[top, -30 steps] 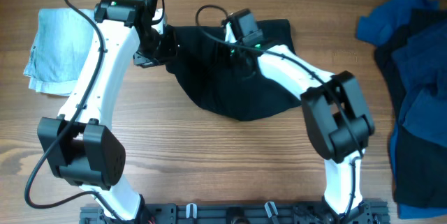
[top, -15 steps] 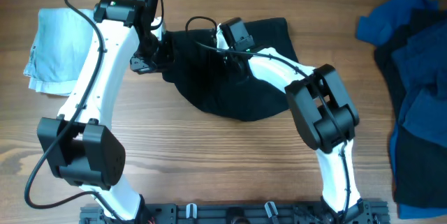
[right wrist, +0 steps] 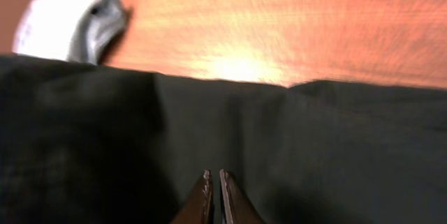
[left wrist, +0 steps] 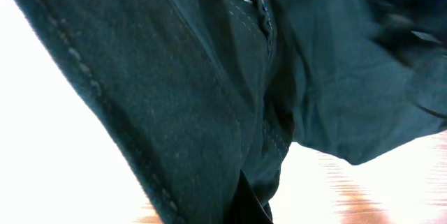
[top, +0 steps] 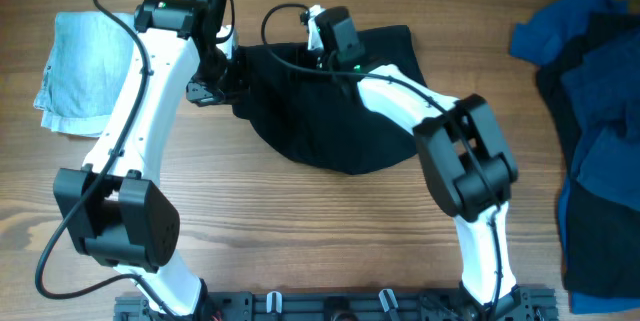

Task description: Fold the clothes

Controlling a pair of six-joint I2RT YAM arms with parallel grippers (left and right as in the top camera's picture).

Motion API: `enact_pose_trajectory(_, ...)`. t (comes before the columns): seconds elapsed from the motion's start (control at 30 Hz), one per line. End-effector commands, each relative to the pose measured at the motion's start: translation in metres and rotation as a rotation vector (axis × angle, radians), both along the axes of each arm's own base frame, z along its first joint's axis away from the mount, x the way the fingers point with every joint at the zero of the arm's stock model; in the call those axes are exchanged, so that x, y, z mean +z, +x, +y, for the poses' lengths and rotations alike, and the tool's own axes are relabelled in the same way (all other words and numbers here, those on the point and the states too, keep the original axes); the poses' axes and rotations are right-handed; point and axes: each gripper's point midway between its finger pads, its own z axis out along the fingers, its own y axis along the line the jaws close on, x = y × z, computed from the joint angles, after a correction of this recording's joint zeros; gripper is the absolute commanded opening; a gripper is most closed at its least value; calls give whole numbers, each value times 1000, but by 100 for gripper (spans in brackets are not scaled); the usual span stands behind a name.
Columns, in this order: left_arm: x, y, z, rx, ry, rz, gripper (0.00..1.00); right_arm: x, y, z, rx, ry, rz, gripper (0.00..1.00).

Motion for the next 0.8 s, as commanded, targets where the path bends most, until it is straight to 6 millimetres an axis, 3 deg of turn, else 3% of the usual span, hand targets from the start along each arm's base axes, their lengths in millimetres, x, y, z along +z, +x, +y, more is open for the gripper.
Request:
enact_pose_trajectory(0.0, 15, 0, -10, -65, -8, -51, 4, -38, -3, 5, 26, -45, 4, 9)
enact_pose_trajectory(0.1, 15, -2, -18, -105, -7, -54, 4, -49, 1, 8, 28, -41, -15, 10)
enact_pose_trajectory(0.2, 15, -5, -22, -126, 15, -55, 4, -48, 3, 10, 32, -31, -26, 9)
enact_pose_trajectory(0.3, 16, -5, -22, -143, 54, -68, 4, -27, 2, 19, 77, 28, -47, 9)
enact_pose_trajectory(0.4, 19, -6, -23, -155, 59, -80, 4, 12, 9, 17, 104, 34, -118, 9)
enact_pose_trajectory(0.5, 26, -6, -23, -175, 57, -105, 4, 43, 9, -2, 83, 12, -118, 8)
enact_pose_trajectory(0.6, 41, -1, -24, -196, 51, -154, 4, 55, -1, -28, 50, -42, -45, 4)
enact_pose_trajectory(0.7, 56, 4, -26, -202, 48, -198, 4, 48, -13, -57, -1, -120, 60, 4)
enact_pose_trajectory(0.77, 65, 5, -28, -229, 51, -219, 4, 31, -30, -76, -40, -159, 196, 4)
